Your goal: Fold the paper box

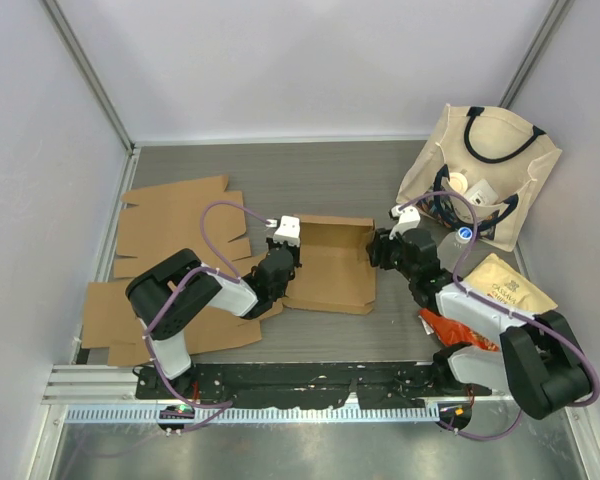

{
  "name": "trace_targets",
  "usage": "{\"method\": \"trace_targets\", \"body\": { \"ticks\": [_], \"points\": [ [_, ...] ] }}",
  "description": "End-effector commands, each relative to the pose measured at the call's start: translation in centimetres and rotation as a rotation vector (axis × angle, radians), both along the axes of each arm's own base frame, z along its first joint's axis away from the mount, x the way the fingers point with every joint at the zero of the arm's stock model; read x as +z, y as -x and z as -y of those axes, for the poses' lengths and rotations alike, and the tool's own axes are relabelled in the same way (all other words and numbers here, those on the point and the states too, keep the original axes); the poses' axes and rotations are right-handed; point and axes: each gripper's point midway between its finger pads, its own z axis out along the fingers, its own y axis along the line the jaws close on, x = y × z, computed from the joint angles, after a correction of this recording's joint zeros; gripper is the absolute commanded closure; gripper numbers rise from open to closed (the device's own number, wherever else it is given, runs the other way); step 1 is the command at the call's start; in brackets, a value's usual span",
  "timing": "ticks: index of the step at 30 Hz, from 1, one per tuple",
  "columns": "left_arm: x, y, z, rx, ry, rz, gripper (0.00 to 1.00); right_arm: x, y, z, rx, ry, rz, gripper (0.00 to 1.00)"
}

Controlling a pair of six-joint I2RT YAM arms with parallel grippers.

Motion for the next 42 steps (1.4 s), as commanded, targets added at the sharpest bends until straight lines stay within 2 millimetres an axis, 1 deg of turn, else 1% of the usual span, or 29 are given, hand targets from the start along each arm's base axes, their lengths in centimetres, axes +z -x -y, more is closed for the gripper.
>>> {"method": "trace_targets", "body": {
  "ticks": [1, 3, 4, 5, 9, 11, 12, 13, 14, 15, 16, 17, 18, 20, 21, 23, 24, 26, 27, 29, 30, 32, 34, 35, 37, 39, 40, 41, 42],
  "points": [
    [1.8, -0.6, 0.7, -0.007, 0.053, 0.052, 1.0, 2.5, -2.5, -0.9, -0.004, -0.022, 0.117, 0.49],
    [1.7, -0.5, 0.5, -0.006, 0.046, 0.052, 1.0, 3.0, -2.9, -1.3, 0.007, -0.044, 0.156, 0.49],
    [1.8, -0.5, 0.6, -0.008, 0.048, 0.054, 1.0, 2.8, -2.9, -1.5, 0.017, -0.05, 0.162, 0.49],
    [1.8, -0.5, 0.5, -0.007, 0.048, 0.055, 1.0, 3.2, -3.2, -1.6, 0.016, -0.06, 0.193, 0.49],
    [1.7, -0.5, 0.5, -0.011, 0.038, 0.056, 1.0, 2.9, -4.1, -1.4, -0.012, -0.045, 0.216, 0.5],
    [1.6, -0.5, 0.5, -0.013, 0.038, 0.06, 1.0, 3.4, -4.6, -1.5, -0.025, -0.045, 0.248, 0.5],
    [1.6, -0.5, 0.4, -0.01, 0.034, 0.063, 1.0, 2.9, -4.8, -1.3, -0.044, -0.036, 0.239, 0.5],
    [1.7, -0.5, 0.5, -0.01, 0.041, 0.07, 1.0, 2.9, -5.0, -1.1, -0.064, -0.034, 0.243, 0.51],
    [1.3, -0.4, 0.4, -0.014, 0.03, 0.067, 1.0, 3.0, -5.2, -1.0, -0.084, -0.042, 0.248, 0.51],
    [1.3, -0.4, 0.4, -0.018, 0.028, 0.07, 1.0, 2.5, -5.4, -1.1, -0.089, -0.041, 0.244, 0.52],
    [1.6, -0.5, 0.5, -0.023, 0.035, 0.087, 1.0, 2.7, -5.6, -1.1, -0.106, -0.054, 0.263, 0.53],
    [1.2, -0.4, 0.5, -0.024, 0.028, 0.088, 1.0, 2.7, -5.8, -1.5, -0.105, -0.059, 0.265, 0.53],
    [1.2, -0.4, 0.4, -0.023, 0.025, 0.092, 1.0, 2.0, -5.8, -1.6, -0.116, -0.042, 0.255, 0.55],
    [1.2, -0.4, 0.4, -0.023, 0.024, 0.098, 1.0, 2.2, -6.1, -1.8, -0.137, -0.017, 0.279, 0.59],
    [1.2, -0.5, 0.3, -0.02, 0.024, 0.1, 1.0, 2.0, -6.0, -1.9, -0.159, 0.001, 0.286, 0.62],
    [1.3, -0.4, 0.3, -0.022, 0.025, 0.105, 1.0, 2.2, -6.1, -1.9, -0.187, 0.002, 0.313, 0.69],
    [1.2, -0.4, 0.3, -0.022, 0.023, 0.106, 1.0, 1.8, -6.2, -1.6, -0.215, 0.017, 0.311, 0.74],
    [1.2, -0.5, 0.3, -0.016, 0.022, 0.108, 1.0, 1.7, -6.2, -1.3, -0.247, 0.02, 0.32, 0.78],
    [1.4, -0.5, 0.3, -0.016, 0.027, 0.111, 1.0, 1.5, -6.1, -1.2, -0.26, 0.016, 0.316, 0.83],
    [1.5, -0.6, 0.3, -0.016, 0.028, 0.112, 1.0, 1.5, -6.2, -1.3, -0.269, 0.009, 0.322, 0.89],
    [1.5, -0.5, 0.4, -0.017, 0.032, 0.114, 1.0, 1.2, -6.2, -1.3, -0.275, 0.01, 0.315, 0.91],
    [1.4, -0.5, 0.4, -0.016, 0.038, 0.113, 1.0, 1.4, -6.3, -1.5, -0.281, -0.012, 0.325, 0.95],
    [1.4, -0.5, 0.4, -0.015, 0.052, 0.113, 1.0, 1.4, -6.4, -1.3, -0.318, -0.02, 0.331, 0.97],
    [1.4, -0.5, 0.3, -0.01, 0.055, 0.111, 1.0, 1.0, -6.5, -1.1, -0.328, -0.011, 0.324, 0.99],
    [1.4, -0.5, 0.1, 0.011, 0.07, 0.106, 1.0, 1.0, -6.6, -1.1, -0.356, -0.021, 0.329, 0.99],
    [1.3, -0.5, 0.0, 0.02, 0.081, 0.1, 1.0, 0.4, -6.8, -0.8, -0.407, -0.03, 0.31, 0.99],
    [1.1, -0.4, -0.1, 0.029, 0.091, 0.095, 1.0, 0.1, -7.0, -0.7, -0.446, -0.004, 0.286, 0.99],
    [1.0, -0.5, -0.2, 0.037, 0.097, 0.093, 1.0, -0.2, -6.5, 0.2, -0.574, 0.031, 0.289, 0.99],
    [1.0, -0.4, -0.1, 0.04, 0.105, 0.089, 1.0, -1.2, -5.9, 0.7, -0.625, 0.107, 0.256, 0.99]
  ]
}}
